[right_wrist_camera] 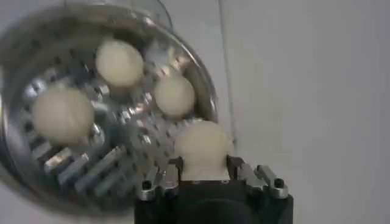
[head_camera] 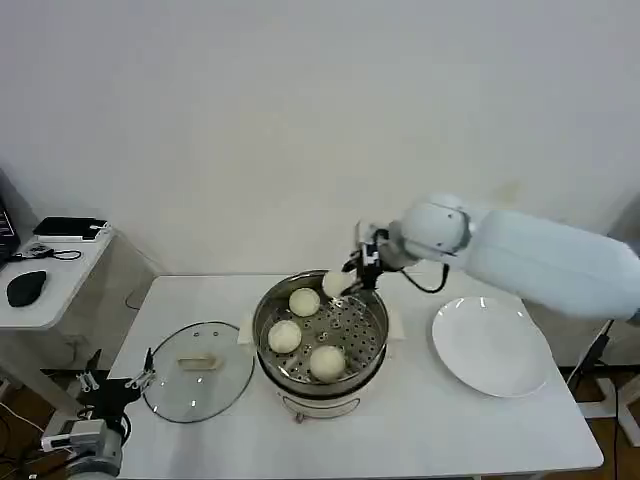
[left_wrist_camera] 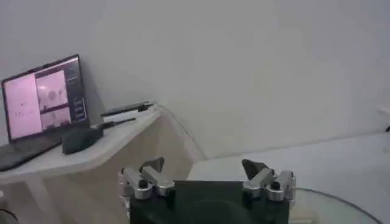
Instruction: Take steamed baozi put them in steamer then cover it.
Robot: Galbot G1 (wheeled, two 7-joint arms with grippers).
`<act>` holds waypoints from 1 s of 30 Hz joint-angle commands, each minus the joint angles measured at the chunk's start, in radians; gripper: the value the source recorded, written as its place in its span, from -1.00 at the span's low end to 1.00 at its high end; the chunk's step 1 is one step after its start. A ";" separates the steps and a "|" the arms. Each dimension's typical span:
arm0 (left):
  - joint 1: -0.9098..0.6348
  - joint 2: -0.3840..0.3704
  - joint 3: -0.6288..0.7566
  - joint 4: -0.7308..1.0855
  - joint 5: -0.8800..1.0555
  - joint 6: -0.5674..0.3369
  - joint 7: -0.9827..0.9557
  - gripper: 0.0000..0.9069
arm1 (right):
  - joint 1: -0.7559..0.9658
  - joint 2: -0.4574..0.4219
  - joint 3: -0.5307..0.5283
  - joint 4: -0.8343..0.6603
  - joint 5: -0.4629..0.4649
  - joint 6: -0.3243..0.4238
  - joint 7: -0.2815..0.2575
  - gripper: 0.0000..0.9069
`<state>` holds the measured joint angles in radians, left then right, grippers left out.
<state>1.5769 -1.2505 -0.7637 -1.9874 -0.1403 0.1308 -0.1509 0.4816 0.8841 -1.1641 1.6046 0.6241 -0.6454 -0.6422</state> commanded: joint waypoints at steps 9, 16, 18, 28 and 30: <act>0.005 0.003 -0.003 0.001 0.000 -0.002 0.000 1.00 | -0.080 0.038 -0.049 -0.043 -0.035 -0.068 0.030 0.11; 0.004 0.001 -0.001 0.002 0.000 -0.002 0.000 1.00 | -0.081 0.020 -0.053 -0.027 -0.034 -0.071 0.027 0.11; 0.003 0.000 0.000 0.002 0.000 -0.002 0.000 1.00 | -0.083 0.018 -0.054 -0.023 -0.033 -0.072 0.027 0.11; 0.006 -0.003 0.000 -0.001 0.000 -0.002 0.002 1.00 | -0.099 0.026 -0.044 -0.025 -0.036 -0.065 0.032 1.00; 0.006 -0.003 0.000 -0.001 0.000 -0.002 0.002 1.00 | -0.102 0.022 -0.034 -0.016 -0.036 -0.065 0.039 1.00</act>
<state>1.5827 -1.2538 -0.7636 -1.9874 -0.1405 0.1288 -0.1495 0.3881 0.9059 -1.2075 1.5823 0.5937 -0.7075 -0.6104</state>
